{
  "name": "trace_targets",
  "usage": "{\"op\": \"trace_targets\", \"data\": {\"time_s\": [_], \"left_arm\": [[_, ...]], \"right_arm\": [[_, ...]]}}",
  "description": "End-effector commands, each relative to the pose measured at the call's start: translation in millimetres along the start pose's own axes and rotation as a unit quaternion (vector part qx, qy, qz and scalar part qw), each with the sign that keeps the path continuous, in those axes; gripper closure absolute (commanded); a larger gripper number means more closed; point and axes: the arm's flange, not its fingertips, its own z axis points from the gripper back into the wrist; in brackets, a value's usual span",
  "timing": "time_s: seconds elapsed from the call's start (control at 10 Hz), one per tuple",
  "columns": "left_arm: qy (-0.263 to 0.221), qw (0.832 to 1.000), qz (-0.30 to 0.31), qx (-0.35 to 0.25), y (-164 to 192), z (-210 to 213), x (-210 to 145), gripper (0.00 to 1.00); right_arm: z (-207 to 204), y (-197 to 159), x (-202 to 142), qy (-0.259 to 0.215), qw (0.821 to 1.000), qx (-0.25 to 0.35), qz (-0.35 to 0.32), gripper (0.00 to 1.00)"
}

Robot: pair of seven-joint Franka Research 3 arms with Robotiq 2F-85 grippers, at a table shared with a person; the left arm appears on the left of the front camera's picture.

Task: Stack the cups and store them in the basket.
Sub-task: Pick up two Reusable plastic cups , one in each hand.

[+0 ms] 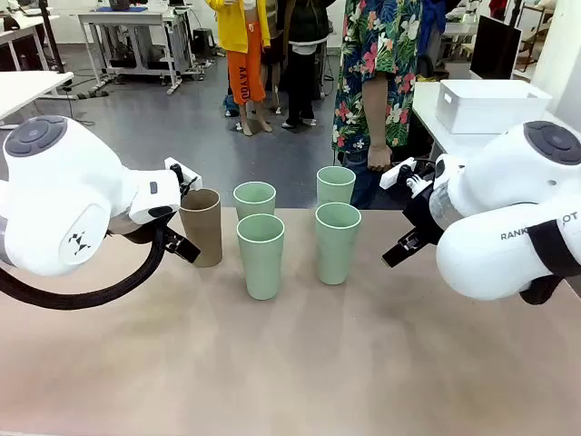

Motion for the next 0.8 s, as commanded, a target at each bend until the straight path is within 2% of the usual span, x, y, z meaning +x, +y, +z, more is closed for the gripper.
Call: {"op": "trace_targets", "data": {"time_s": [0.0, 0.7], "left_arm": [[0.0, 1.0, 0.0, 0.0, 0.0, 0.1, 0.0, 0.0], [0.0, 1.0, 0.0, 0.0, 0.0, 0.1, 0.0, 0.0]], "right_arm": [[0.0, 0.0, 0.0, 0.0, 1.0, 0.0, 0.0, 0.0], [0.0, 0.0, 0.0, 0.0, 1.0, 0.0, 0.0, 0.0]]}}
